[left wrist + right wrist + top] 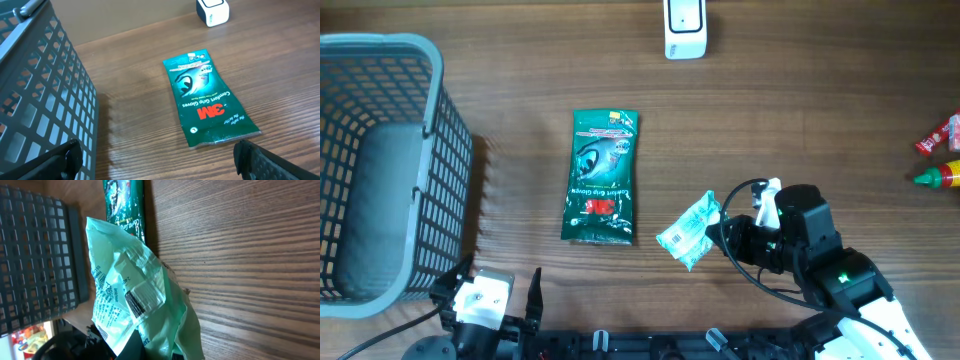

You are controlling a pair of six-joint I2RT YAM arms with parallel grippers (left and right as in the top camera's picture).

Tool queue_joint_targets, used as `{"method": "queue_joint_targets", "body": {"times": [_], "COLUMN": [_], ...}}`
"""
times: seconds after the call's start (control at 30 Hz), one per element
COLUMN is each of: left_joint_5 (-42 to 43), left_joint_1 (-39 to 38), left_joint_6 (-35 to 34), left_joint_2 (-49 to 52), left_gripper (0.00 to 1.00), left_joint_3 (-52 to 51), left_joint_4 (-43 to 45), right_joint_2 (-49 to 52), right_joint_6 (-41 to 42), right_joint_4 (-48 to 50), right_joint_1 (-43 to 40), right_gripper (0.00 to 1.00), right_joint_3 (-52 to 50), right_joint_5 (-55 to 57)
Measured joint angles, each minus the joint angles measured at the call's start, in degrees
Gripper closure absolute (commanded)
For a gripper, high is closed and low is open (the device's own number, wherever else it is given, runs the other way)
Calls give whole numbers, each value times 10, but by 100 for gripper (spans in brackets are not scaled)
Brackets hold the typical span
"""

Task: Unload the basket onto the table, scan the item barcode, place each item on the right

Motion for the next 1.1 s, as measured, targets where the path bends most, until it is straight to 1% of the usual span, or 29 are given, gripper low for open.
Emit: {"method": "queue_joint_targets", "body": {"times": [0.1, 0.17, 0.27, 0.33, 0.43, 0.5, 0.53, 0.63, 0.7, 0.77, 0.83, 0.93, 0.97, 1.03, 1.1], "left_joint_5": [0, 0, 0, 0, 0, 0, 0, 0, 0, 0, 0, 0, 0, 0, 0], "left_joint_1": [0, 0, 0, 0, 0, 0, 0, 0, 0, 0, 0, 0, 0, 0, 0], "left_joint_6": [0, 0, 0, 0, 0, 0, 0, 0, 0, 0, 0, 0, 0, 0, 0], "left_joint_2": [0, 0, 0, 0, 0, 0, 0, 0, 0, 0, 0, 0, -1, -1, -1], "left_gripper": [0, 0, 0, 0, 0, 0, 0, 0, 0, 0, 0, 0, 0, 0, 0], "left_joint_3": [0, 0, 0, 0, 0, 0, 0, 0, 0, 0, 0, 0, 0, 0, 0], "left_joint_4": [0, 0, 0, 0, 0, 0, 0, 0, 0, 0, 1, 1, -1, 0, 1], "right_joint_2": [0, 0, 0, 0, 1, 8, 19, 54, 103, 156, 222, 367, 408, 500, 600], "right_joint_6": [-12, -37, -74, -100, -162, -217, -258, -335, -402, -450, -501, -619, -649, -699, -728], "right_joint_4": [7, 13, 61, 105, 183, 237, 282, 362, 449, 528, 636, 888, 939, 968, 962], "right_joint_1": [0, 0, 0, 0, 0, 0, 0, 0, 0, 0, 0, 0, 0, -1, -2], "right_gripper": [96, 95, 95, 95, 95, 96, 95, 95, 96, 96, 96, 96, 96, 96, 96], "right_joint_3": [0, 0, 0, 0, 0, 0, 1, 0, 1, 0, 1, 5, 12, 52, 121], "right_joint_5": [0, 0, 28, 75, 143, 180, 203, 246, 288, 322, 340, 367, 377, 394, 400]}}
